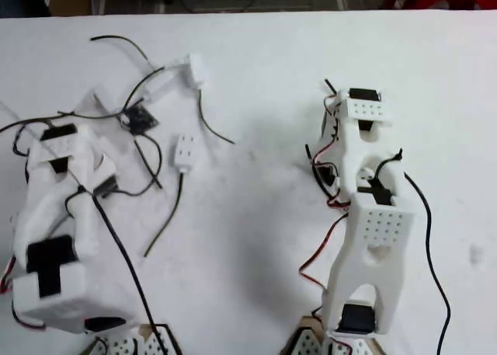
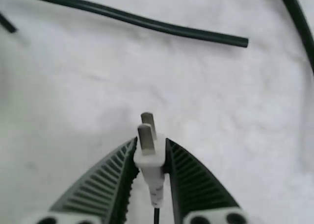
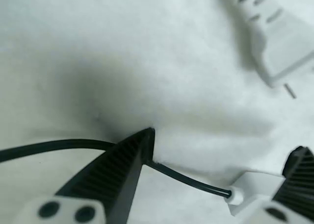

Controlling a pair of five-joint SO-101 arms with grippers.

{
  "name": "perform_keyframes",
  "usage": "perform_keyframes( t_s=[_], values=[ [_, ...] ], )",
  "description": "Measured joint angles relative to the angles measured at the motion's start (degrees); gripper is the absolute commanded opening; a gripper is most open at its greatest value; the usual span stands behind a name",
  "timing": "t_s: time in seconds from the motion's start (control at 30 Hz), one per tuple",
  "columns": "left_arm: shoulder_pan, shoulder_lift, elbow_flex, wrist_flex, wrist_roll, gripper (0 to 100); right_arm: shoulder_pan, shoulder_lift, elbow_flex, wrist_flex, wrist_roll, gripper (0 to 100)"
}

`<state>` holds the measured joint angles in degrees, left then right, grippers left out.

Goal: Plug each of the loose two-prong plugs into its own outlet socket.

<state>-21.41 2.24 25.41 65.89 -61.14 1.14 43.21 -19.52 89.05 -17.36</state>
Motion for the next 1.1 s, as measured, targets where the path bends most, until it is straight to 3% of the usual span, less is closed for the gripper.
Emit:
perform_keyframes(
  t_s=[0.23, 0.47, 0.63, 0.9, 1.1],
  values=[
    [3.7, -21.1, 0.9, 3.0, 10.8, 2, -0.1, 0.0, 0.0, 0.0, 0.0, 42.2],
    [11.0, -47.6, 12.5, -0.2, 21.2, 2, -0.2, 0.0, 0.0, 0.0, 0.0, 42.2],
    [14.9, -66.4, 27.1, -12.0, 27.2, 2, -0.2, 0.0, 0.0, 0.0, 0.0, 42.2],
    [15.0, -91.7, 53.6, -35.4, 35.6, 2, -0.2, 0.0, 0.0, 0.0, 0.0, 42.2],
    [15.0, -105.1, 64.7, -45.3, 43.8, 2, -0.2, 0.0, 0.0, 0.0, 0.0, 42.2]
  ],
)
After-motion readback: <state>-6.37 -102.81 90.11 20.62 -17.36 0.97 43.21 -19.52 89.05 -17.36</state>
